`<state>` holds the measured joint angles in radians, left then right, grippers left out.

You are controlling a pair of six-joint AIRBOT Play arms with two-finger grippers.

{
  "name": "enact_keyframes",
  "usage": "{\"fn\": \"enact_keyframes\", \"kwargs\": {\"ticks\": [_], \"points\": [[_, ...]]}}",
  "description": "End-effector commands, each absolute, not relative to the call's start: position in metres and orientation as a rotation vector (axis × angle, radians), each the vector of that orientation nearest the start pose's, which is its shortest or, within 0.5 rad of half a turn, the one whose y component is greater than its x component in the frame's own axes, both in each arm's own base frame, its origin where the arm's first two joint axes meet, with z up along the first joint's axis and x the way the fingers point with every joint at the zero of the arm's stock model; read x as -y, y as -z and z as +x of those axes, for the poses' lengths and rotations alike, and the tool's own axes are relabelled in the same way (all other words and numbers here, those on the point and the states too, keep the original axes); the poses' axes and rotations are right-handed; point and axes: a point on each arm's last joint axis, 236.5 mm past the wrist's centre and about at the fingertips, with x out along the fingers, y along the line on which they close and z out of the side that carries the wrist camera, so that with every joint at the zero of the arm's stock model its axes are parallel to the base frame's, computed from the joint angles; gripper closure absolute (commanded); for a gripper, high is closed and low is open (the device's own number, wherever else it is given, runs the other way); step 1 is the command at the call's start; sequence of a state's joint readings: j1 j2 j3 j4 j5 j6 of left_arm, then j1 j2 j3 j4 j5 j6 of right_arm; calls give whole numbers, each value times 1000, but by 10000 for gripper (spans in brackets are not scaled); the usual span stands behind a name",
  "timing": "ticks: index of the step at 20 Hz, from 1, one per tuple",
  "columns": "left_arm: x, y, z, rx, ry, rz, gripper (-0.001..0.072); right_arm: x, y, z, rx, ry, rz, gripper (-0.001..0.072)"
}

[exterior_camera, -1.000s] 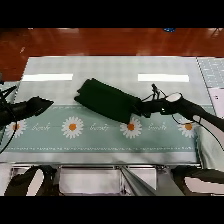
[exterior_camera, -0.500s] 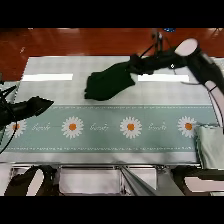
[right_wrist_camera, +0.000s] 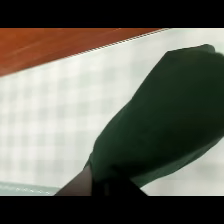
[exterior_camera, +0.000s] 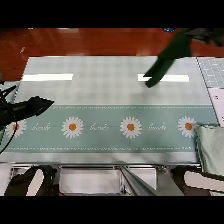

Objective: Fold the shirts.

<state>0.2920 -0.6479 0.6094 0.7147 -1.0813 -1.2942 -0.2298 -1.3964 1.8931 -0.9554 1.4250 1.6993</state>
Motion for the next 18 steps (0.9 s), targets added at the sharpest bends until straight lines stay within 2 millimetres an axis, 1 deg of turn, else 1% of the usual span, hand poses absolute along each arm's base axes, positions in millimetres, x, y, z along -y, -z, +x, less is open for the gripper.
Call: {"fn": "enact_keyframes", "kwargs": {"ticks": [1,4,5,6,7,8,9,10,12,14,16,17,18], "points": [[73,-85,300,-822,300,-675,690,46,-276,399,-848,-72,637,686],[66,-91,310,-771,272,-683,690,100,-284,355,-827,94,690,687],[64,-92,312,-762,265,-682,690,116,-279,338,-857,147,710,687],[62,-92,313,-755,260,-681,690,127,-271,320,-903,199,727,687],[61,-93,314,-749,257,-679,690,140,-259,297,-963,276,740,687],[60,-94,315,-743,253,-678,690,155,-252,280,-981,361,747,687],[59,-94,317,-738,249,-678,690,164,-246,262,-980,435,766,686],[60,-95,318,-727,251,-665,690,170,-237,246,-989,496,804,686],[72,-96,320,-714,301,-594,690,177,-210,206,-1021,621,888,686],[89,-89,318,-755,346,-585,690,191,-179,149,-1076,835,925,686],[96,-78,318,-797,361,-590,690,203,-159,82,-1162,1059,886,685],[96,-72,320,-815,358,-597,690,203,-151,56,-1179,1168,919,685],[96,-67,321,-831,354,-603,690,199,-144,42,-1183,1233,955,675]]}}
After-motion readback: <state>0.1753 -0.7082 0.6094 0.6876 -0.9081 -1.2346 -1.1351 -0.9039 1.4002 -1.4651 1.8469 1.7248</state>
